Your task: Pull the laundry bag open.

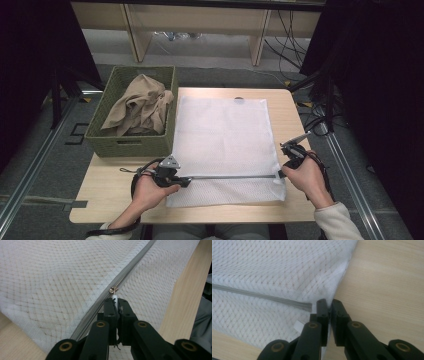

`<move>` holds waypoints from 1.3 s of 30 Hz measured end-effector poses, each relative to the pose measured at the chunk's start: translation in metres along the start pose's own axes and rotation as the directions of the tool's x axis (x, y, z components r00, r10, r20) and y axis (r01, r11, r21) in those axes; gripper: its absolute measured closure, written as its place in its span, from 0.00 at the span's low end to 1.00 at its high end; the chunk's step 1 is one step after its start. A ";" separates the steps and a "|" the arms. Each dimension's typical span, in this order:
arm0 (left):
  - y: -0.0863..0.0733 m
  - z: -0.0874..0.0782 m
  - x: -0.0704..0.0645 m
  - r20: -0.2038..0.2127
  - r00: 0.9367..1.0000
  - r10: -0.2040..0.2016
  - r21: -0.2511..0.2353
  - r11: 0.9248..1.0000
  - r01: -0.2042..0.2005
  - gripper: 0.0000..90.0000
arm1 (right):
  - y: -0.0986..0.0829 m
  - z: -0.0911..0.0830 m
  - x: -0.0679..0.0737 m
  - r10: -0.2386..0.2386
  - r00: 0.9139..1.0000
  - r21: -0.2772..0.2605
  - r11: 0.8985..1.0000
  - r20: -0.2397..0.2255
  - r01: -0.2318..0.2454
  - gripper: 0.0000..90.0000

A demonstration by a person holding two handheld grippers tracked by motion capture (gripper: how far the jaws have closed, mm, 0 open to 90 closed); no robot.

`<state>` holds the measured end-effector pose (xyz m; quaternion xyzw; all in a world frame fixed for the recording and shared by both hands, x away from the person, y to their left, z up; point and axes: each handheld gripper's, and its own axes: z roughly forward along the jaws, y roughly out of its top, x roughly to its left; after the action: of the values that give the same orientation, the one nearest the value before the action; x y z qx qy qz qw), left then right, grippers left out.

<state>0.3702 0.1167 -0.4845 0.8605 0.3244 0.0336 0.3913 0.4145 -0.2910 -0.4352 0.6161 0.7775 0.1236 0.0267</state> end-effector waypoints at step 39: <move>-0.015 -0.015 0.012 -0.042 0.998 -0.036 0.004 0.999 0.036 0.96 | 0.000 -0.003 0.003 0.051 0.999 0.015 0.999 0.009 -0.051 0.96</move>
<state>0.3676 0.1407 -0.4870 0.8545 0.3480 0.0438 0.3831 0.4136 -0.2887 -0.4323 0.6366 0.7622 0.1156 0.0222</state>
